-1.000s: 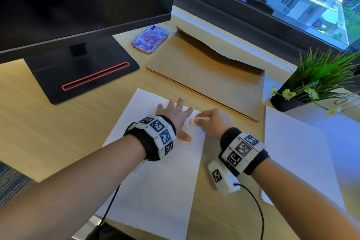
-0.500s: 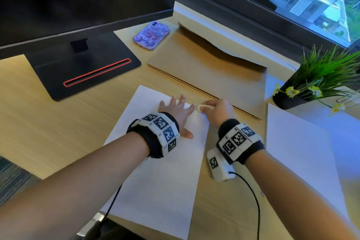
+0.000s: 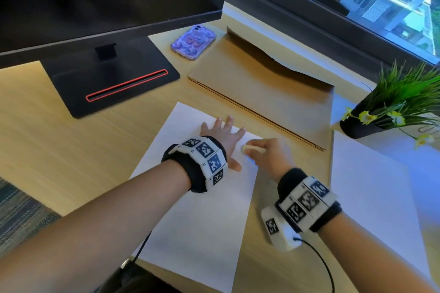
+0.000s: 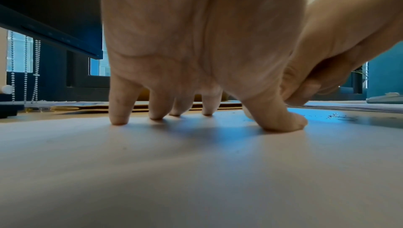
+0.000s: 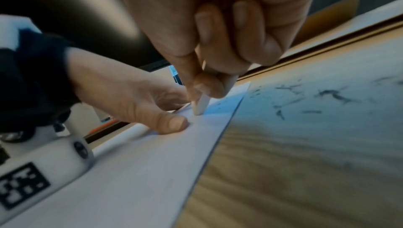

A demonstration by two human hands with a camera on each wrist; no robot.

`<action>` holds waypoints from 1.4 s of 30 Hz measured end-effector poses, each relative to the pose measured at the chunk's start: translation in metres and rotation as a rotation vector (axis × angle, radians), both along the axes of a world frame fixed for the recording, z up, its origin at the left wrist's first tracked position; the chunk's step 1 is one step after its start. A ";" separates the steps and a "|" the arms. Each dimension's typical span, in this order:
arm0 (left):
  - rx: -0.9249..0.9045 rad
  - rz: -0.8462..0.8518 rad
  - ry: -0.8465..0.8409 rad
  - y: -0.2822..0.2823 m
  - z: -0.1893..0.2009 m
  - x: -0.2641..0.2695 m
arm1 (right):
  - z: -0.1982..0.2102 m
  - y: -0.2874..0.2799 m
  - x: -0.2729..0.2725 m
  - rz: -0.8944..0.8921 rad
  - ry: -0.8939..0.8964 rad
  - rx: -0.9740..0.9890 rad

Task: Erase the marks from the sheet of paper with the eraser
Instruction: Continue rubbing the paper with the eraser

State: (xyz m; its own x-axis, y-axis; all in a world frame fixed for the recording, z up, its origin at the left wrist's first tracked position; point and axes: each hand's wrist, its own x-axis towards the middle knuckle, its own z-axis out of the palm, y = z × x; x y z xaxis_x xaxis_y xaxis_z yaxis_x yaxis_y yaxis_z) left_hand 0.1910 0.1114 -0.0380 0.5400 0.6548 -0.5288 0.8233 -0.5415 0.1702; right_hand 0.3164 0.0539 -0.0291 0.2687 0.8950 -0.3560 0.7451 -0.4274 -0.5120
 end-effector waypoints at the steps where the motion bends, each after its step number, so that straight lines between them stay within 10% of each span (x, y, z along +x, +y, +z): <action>1: 0.001 -0.001 0.003 0.000 0.001 0.000 | -0.001 -0.005 0.000 0.040 -0.005 -0.030; 33: -0.008 -0.005 0.031 0.000 0.002 0.002 | 0.002 0.018 0.020 -0.089 -0.038 0.067; 39: -0.024 -0.020 0.025 0.002 0.002 0.002 | 0.007 -0.004 0.027 0.196 -0.169 -0.114; 42: -0.025 -0.052 0.019 0.002 0.001 -0.002 | 0.016 -0.013 0.035 0.054 0.053 -0.041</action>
